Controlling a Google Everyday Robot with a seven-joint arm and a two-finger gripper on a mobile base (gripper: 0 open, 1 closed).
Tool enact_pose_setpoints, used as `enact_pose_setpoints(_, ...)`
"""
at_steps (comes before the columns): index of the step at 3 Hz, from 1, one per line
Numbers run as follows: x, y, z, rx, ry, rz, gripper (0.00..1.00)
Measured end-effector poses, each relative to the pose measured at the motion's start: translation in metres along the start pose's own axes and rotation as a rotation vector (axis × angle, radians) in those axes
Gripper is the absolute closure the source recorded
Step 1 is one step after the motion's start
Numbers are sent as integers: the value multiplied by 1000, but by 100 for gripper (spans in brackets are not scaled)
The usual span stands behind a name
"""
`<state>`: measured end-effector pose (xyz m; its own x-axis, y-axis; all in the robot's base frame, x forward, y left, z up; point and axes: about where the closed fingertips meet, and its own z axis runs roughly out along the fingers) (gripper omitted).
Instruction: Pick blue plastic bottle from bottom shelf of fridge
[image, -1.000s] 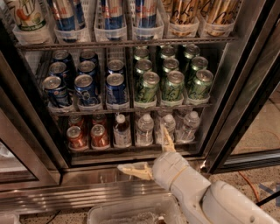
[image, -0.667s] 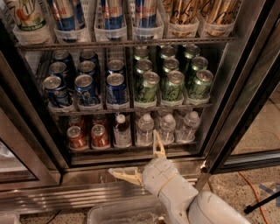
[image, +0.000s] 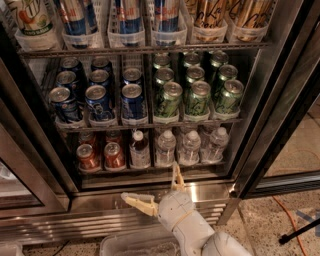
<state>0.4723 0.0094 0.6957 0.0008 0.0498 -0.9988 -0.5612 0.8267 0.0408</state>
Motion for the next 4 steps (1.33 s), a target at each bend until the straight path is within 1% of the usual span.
enact_pose_setpoints(1, 6, 0, 0, 0, -9, 37, 0)
enact_pose_setpoints(2, 6, 0, 0, 0, -9, 37, 0)
enact_pose_setpoints(3, 11, -1, 4, 23, 8, 9, 0)
enact_pose_setpoints(4, 31, -8, 24, 112, 28, -53, 0)
